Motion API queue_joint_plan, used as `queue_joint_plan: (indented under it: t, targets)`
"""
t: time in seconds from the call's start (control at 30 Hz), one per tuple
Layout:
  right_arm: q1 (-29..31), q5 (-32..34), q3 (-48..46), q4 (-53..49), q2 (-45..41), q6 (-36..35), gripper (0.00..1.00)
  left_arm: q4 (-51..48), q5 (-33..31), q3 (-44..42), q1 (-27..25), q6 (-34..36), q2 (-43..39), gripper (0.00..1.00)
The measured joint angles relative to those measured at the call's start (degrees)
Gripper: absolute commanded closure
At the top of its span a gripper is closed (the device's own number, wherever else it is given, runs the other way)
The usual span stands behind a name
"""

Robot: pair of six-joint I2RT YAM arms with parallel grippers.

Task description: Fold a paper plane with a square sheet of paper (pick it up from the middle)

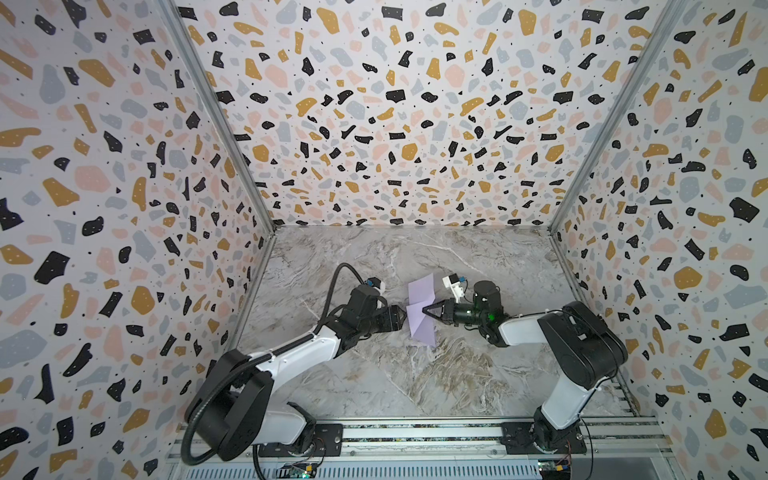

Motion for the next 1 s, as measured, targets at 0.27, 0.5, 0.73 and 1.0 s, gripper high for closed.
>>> queue_joint_plan:
  t: [0.27,0.5,0.73,1.0]
  targets:
    - [-1.29,-2.99,0.02,5.51,-6.08,5.46,1.0,16.57,11.82,-4.0,0.66,-11.89,-2.21,0.06]
    - [-1.29,-4.74,0.02,11.52,-6.05,11.91,1.0,26.62,17.35,-4.52,0.15,-18.8,-0.85,0.12]
    - [-1.29,-5.57,0.02,14.43,-5.86,14.71,1.0,30.58,20.98,-4.5,-0.59,-22.4,2.56,0.29]
    - [-1.44,-6.05,0.02,15.45,-5.44,15.67,1.0,34.53,22.8,-4.46,-0.66,-24.98,3.34,0.55]
